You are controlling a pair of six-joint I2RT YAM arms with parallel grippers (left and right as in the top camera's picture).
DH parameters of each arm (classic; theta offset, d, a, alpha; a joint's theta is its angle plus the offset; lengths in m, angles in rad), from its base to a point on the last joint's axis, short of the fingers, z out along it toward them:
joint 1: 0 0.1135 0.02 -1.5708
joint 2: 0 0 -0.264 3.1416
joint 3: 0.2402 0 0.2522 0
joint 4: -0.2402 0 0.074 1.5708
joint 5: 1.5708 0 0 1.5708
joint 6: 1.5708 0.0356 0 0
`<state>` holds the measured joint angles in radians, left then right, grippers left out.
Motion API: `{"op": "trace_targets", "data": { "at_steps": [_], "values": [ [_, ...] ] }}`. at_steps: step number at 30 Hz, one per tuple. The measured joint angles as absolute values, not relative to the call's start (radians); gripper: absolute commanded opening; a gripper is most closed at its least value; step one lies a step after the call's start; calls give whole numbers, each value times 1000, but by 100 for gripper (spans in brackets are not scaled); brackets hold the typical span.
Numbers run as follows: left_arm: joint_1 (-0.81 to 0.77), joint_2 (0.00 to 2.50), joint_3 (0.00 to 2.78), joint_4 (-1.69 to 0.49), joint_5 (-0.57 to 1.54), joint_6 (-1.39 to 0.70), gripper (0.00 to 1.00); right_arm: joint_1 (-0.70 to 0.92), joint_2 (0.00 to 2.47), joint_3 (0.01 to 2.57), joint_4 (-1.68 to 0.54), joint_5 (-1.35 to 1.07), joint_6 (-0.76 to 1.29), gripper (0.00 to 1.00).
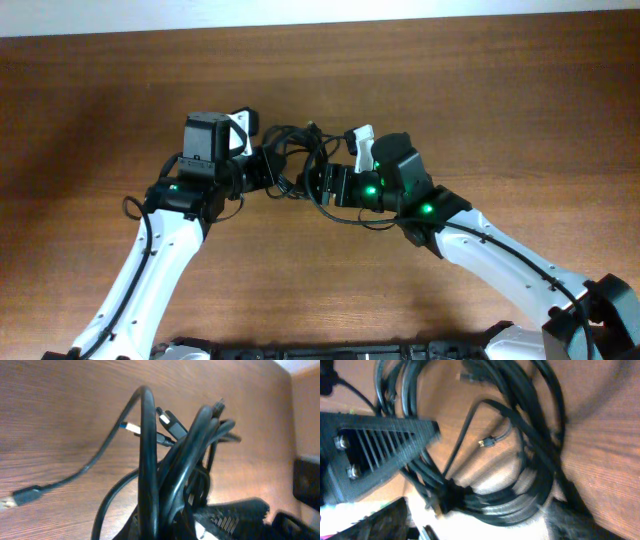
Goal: Untangle cables
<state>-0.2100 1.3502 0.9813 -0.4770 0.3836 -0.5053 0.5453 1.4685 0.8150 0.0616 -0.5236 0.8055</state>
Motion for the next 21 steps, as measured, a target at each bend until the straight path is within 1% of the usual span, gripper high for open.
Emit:
{"op": "trace_targets", "data": {
  "at_steps": [5,6,7,8,10,11,15,16,18,20,21],
  "values": [
    [-181,1350,981,-471,249,-673,0,461,1469,814,51,-633,809,95],
    [-177,1350,982,-471,236,-698,0,448,1469,814,48,-646,809,94],
    [-174,1350,982,-471,225,-720,1,440,1469,814,44,-654,809,89],
    [-173,1350,982,-471,218,-735,1,434,1469,814,43,-659,809,81],
    [-173,1350,982,-471,208,-759,2,434,1469,814,39,-670,812,14],
    [-173,1350,982,-472,207,-764,3,439,1469,814,38,-675,807,4],
    [-173,1350,982,-484,201,-780,0,461,1469,813,38,-683,807,4],
    [-173,1350,982,-495,201,-779,0,465,1469,813,38,-684,808,6],
    [-176,1350,982,-517,200,-764,0,466,1469,813,46,-684,806,14],
    [-183,1350,982,-527,198,-744,0,466,1469,813,60,-685,785,19],
    [-187,1350,982,-528,197,-737,0,466,1469,813,62,-684,766,25]
  ]
}}
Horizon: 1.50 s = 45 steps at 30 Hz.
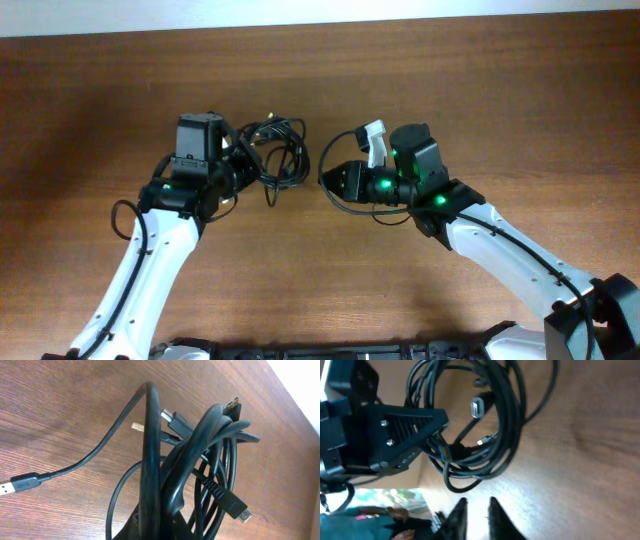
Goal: Untangle cables
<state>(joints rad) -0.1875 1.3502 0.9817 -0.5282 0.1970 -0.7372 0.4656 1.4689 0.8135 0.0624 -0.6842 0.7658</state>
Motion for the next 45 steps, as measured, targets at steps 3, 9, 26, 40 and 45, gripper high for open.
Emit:
{"op": "trace_targets", "data": {
  "at_steps": [3,9,26,40,45],
  "values": [
    [-211,1350,982,-529,197,-725,0,470,1469,813,64,-684,664,29],
    [-276,1350,982,-529,196,-722,0,567,1469,813,64,-599,542,25],
    [-323,1379,981,-488,258,-641,0,615,1469,813,55,-273,516,11],
    [-332,1388,981,-397,296,-538,0,608,1428,817,-17,-256,514,49],
    [-307,1388,981,-381,208,-538,0,608,1294,817,-126,-231,512,49]
  ]
}}
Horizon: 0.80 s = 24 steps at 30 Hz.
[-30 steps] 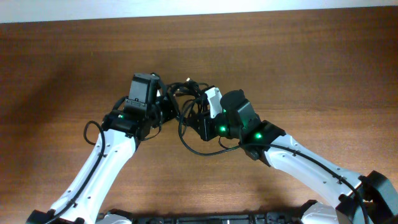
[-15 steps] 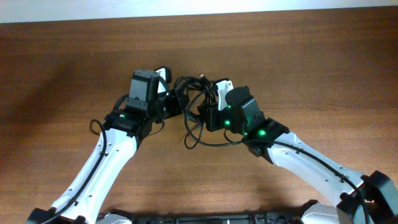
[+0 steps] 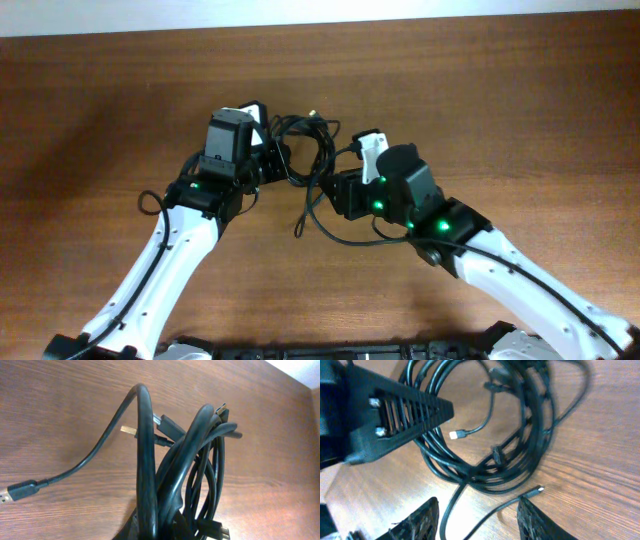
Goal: Untangle cables
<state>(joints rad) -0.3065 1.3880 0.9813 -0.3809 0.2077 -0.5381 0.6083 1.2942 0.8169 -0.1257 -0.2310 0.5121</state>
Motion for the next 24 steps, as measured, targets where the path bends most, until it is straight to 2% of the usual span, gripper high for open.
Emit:
{"op": "trace_targets", "data": {
  "at_steps": [4,6,9,12,15,20,24],
  "values": [
    [-281,1388,981,-381,202,-548,0,608,1258,817,-220,-135,521,60],
    [-258,1388,981,-387,214,-620,0,608,1264,817,-281,-81,538,65],
    [-189,1388,981,-416,244,-794,0,608,1289,817,-312,-42,636,82],
    [-68,1388,981,-424,347,-980,0,608,1338,817,-315,-34,849,82],
    [-12,1388,981,-426,463,-1039,0,608,1399,815,-238,-73,1055,82],
    [1,1388,981,-426,649,-1039,0,608,1506,813,79,-208,1205,85],
    [1,1388,981,-425,736,-1006,0,608,1536,813,103,-257,1327,86]
  ]
}}
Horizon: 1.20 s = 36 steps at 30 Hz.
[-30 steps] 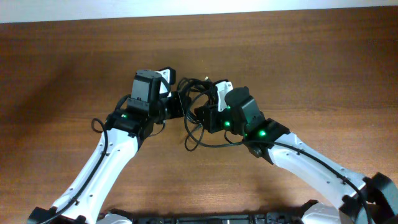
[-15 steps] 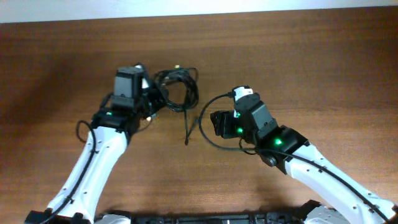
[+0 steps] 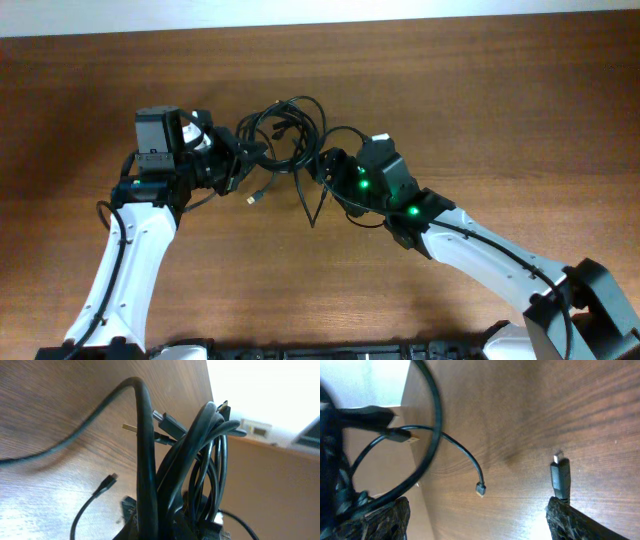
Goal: Untangle cables
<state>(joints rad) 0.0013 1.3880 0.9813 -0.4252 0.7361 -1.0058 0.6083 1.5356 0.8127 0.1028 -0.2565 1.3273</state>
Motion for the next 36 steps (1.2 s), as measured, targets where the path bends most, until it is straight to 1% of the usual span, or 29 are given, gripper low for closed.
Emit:
{"op": "trace_targets", "data": {
  "at_steps": [5,9,13,17,22,28,31,33,36],
  "values": [
    [1,1388,981,-426,778,-974,0,602,1549,813,102,-276,1371,86],
    [2,1388,981,-426,782,-926,0,523,1549,813,101,-374,1372,85],
    [14,1388,981,-426,776,-907,0,459,1549,813,102,-473,1346,90],
    [14,1388,981,-426,774,-904,0,459,1549,813,115,-483,1333,90],
    [-3,1388,981,-426,771,-903,0,461,1550,812,204,-476,1330,90],
    [-26,1388,981,-422,771,-913,0,493,1557,812,195,-462,1331,91],
    [-26,1388,981,-354,788,-923,0,527,1581,812,195,-458,1317,91],
    [-26,1388,981,-314,797,-925,0,545,1587,815,149,-466,1278,90],
    [-21,1388,982,-252,809,-935,0,557,1590,816,-1,-477,1198,90]
  ]
}}
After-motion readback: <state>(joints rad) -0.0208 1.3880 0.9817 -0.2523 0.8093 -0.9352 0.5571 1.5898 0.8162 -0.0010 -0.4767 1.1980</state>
